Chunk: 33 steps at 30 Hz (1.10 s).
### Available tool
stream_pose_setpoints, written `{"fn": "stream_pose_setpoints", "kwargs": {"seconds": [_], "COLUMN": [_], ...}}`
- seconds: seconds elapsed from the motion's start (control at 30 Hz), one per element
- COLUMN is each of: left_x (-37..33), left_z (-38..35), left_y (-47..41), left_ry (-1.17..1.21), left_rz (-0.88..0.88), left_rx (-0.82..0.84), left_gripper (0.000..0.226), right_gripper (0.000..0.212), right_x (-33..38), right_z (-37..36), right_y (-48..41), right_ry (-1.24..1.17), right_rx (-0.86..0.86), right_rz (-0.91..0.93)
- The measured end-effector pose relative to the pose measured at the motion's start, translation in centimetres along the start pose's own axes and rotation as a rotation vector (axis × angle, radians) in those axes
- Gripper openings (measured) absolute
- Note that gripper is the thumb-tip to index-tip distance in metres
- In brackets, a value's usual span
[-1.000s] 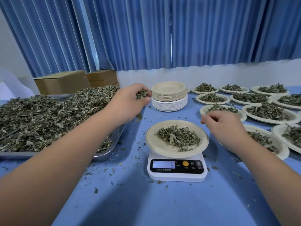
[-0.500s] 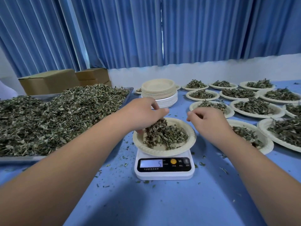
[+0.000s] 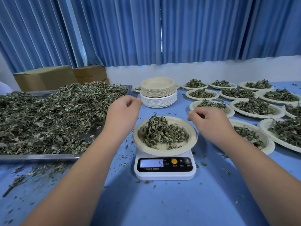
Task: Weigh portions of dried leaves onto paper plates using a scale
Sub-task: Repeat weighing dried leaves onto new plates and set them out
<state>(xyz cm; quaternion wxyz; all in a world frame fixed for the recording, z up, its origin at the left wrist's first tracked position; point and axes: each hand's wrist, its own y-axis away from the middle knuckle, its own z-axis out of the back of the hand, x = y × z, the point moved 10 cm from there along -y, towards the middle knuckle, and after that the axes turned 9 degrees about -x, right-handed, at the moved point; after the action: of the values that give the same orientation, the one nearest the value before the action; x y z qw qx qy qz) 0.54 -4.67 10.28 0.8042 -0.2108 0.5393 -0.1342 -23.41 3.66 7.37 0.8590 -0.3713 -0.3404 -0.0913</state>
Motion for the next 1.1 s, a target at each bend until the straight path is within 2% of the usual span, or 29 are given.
{"fn": "stream_pose_setpoints", "kwargs": {"seconds": [0.13, 0.37, 0.7, 0.9, 1.0, 1.1], "left_x": [1.0, 2.3, 2.5, 1.6, 0.8, 0.6], "left_z": [0.6, 0.8, 0.3, -0.3, -0.8, -2.0], "left_y": [0.5, 1.7, 1.9, 2.4, 2.9, 3.5], "left_ry": [0.041, -0.047, -0.048, -0.064, -0.078, -0.194], "left_rz": [0.022, -0.003, -0.005, -0.091, -0.165, -0.207], "left_rx": [-0.063, -0.024, 0.019, 0.059, 0.120, 0.248], "left_gripper": [0.021, 0.017, 0.016, 0.011, 0.010, 0.025], "right_gripper": [0.037, 0.035, 0.034, 0.031, 0.031, 0.031], "right_x": [-0.1, 0.0, 0.3, 0.4, 0.5, 0.6], "right_z": [0.3, 0.7, 1.2, 0.9, 0.9, 0.9], "right_y": [-0.1, 0.0, 0.1, 0.1, 0.2, 0.3], "right_ry": [-0.010, 0.013, 0.040, 0.031, 0.024, 0.029], "right_rx": [-0.019, -0.061, -0.100, -0.086, -0.088, -0.078], "right_rz": [-0.006, -0.002, 0.014, 0.012, 0.011, 0.020]}}
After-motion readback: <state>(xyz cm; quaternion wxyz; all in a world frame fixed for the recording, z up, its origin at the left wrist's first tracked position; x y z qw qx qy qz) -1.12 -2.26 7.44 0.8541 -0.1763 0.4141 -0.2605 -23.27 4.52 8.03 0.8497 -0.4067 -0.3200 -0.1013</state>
